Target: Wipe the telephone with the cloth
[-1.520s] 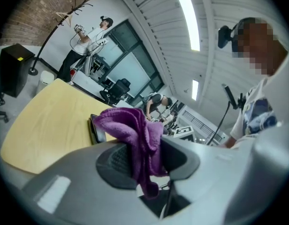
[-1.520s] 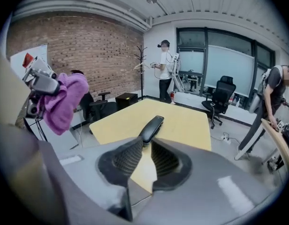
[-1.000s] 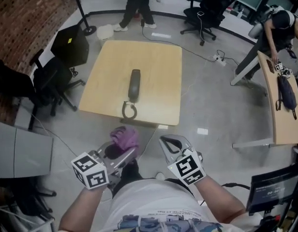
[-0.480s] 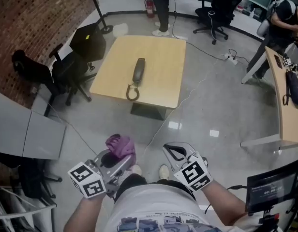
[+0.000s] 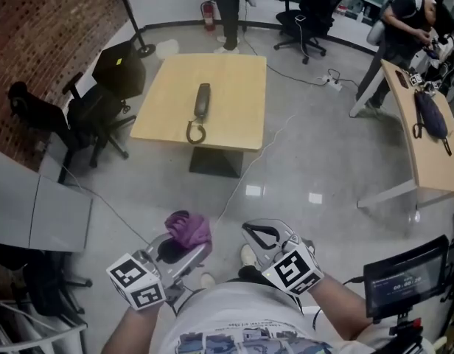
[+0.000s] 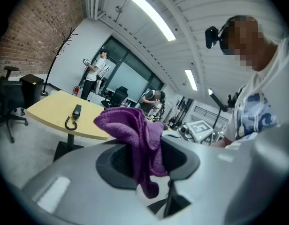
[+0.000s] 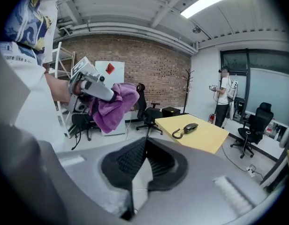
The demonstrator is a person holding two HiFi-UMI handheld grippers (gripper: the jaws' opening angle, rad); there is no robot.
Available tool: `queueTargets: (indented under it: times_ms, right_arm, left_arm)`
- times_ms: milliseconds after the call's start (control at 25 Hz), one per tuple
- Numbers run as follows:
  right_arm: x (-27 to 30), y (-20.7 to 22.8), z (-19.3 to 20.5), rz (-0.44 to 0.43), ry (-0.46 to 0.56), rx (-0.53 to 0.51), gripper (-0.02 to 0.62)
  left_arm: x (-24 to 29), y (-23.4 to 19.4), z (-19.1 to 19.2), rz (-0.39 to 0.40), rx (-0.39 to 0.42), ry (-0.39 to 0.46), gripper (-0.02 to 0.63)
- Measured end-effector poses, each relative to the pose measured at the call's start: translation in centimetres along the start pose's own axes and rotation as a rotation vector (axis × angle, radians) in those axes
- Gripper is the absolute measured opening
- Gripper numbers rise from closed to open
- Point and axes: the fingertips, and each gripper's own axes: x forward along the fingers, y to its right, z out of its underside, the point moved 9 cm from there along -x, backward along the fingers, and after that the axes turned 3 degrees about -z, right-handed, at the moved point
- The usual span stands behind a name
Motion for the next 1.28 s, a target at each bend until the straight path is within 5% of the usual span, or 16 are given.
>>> queueTargets:
  times_ms: [600,1280]
  right_arm:
    - [2.5,-12.5,-3.9,0.016,0.007,0.01,0.002]
    - [1.1,-16.4,-4.6,0.055,0.004,0.031,0.002]
  left_arm:
    - [-10.2,-0.8,4.8,0.101,-0.02,-0.013,0.15]
    - [-12.7,0.2,6.0,0.186,-0.056,0.049,0.149]
